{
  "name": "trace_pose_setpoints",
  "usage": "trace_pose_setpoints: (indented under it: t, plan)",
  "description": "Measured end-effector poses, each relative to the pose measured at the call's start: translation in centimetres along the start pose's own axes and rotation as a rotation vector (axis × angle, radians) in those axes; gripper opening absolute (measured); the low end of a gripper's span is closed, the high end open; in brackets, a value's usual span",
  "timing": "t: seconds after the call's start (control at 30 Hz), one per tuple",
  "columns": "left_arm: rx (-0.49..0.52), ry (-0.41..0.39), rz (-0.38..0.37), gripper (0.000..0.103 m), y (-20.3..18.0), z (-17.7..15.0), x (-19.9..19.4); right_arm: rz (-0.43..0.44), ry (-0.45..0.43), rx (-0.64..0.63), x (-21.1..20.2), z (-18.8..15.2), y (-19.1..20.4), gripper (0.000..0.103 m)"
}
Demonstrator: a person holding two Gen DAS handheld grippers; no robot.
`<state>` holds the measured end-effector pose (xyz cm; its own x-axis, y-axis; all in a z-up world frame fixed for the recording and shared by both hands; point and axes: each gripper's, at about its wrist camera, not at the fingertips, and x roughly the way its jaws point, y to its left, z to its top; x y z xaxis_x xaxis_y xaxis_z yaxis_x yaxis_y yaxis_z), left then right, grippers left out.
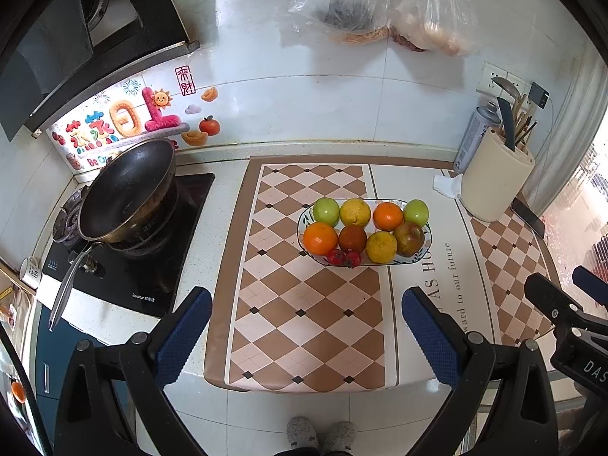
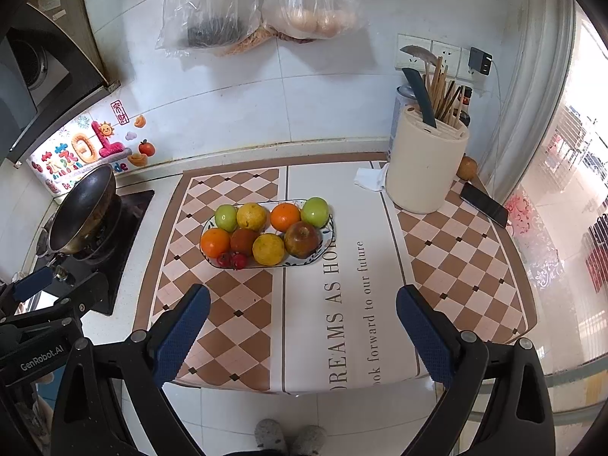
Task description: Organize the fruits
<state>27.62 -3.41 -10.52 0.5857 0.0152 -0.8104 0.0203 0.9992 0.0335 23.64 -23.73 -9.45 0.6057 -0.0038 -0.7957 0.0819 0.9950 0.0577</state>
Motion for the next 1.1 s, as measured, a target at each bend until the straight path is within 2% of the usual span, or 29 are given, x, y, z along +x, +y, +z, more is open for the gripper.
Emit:
trace_pose_setpoints:
  t: [1.1]
  plan:
    - [0.017,-0.009,0.018,0.102,-0.49,-0.69,-0.53,0.008,0.010,-0.002,-0.28,-0.26,-0.53,0.101]
